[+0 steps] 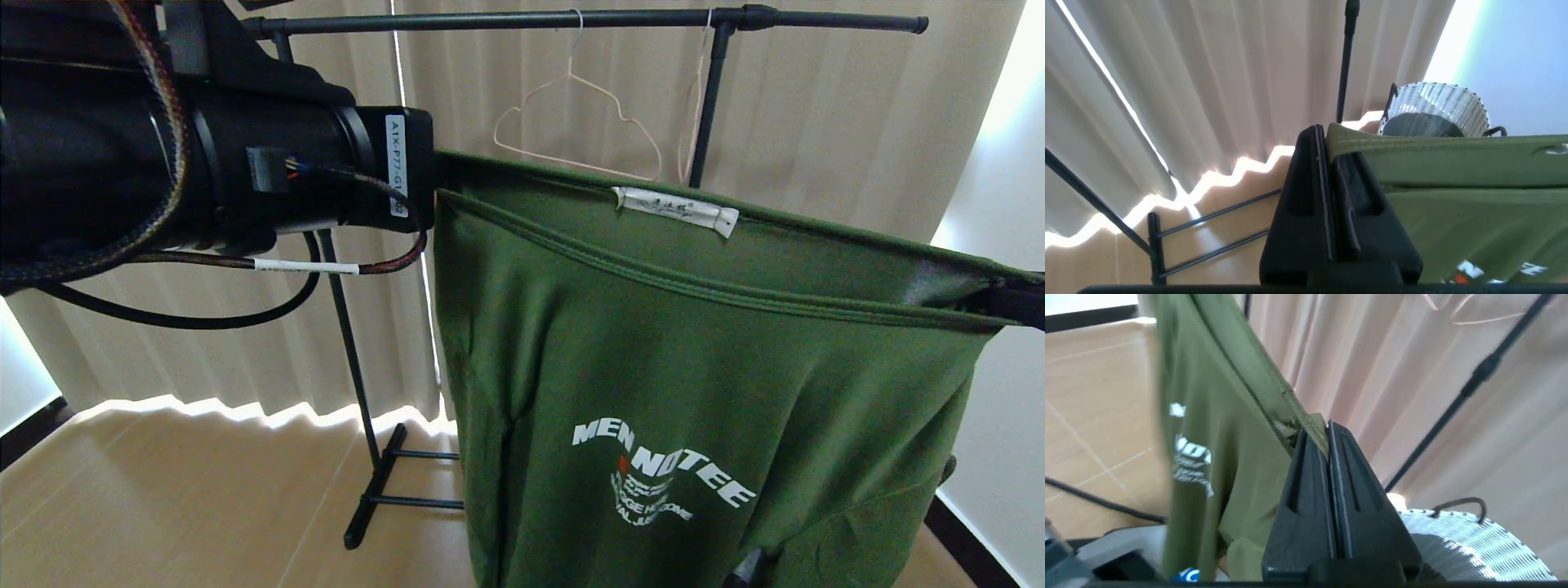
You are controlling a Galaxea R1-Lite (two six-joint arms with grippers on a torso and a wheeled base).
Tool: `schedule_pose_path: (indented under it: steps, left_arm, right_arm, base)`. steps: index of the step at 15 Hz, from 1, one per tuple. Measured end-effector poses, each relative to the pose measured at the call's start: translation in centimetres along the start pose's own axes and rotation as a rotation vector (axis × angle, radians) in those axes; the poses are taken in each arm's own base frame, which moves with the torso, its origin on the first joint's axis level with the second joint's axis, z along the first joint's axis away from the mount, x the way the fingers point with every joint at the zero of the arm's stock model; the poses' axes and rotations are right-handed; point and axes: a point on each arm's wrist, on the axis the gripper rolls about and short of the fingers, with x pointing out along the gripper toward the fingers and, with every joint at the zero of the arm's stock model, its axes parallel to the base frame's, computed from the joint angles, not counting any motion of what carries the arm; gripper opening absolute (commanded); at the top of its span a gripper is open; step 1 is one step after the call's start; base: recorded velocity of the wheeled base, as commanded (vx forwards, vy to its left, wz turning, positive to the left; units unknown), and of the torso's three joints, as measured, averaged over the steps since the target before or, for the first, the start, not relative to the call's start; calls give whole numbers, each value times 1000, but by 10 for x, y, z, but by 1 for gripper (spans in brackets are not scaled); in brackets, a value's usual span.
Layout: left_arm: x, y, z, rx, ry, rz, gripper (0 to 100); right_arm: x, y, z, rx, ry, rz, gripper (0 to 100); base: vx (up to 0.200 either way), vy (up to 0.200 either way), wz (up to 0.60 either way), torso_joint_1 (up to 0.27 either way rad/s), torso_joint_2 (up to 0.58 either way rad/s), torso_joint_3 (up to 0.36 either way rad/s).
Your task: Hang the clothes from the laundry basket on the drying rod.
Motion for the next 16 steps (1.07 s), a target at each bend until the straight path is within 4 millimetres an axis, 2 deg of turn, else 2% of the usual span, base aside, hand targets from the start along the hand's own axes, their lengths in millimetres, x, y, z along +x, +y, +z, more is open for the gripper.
schedule_pose_path:
  steps: [6, 9, 12, 16]
  left_arm:
    - [0, 0, -1, 2, 10, 1, 0]
    - [-4, 1, -5, 13, 50, 2, 0]
    - [-28, 2, -9, 38, 133, -35, 0]
    - [-72, 3, -13, 66, 182, -115, 0]
  right_arm:
    - [-2, 1, 0, -3, -7, 3, 0]
    - [5, -2, 4, 3, -7, -24, 0]
    - [24, -10, 10, 12, -40, -82, 0]
    - [61, -22, 20, 19, -97, -135, 0]
  base:
    - [0, 0, 0, 0, 0, 0]
    - [0, 0, 0, 0, 0, 0]
    - [0, 0, 0, 0, 0, 0]
    - [0, 0, 0, 0, 0, 0]
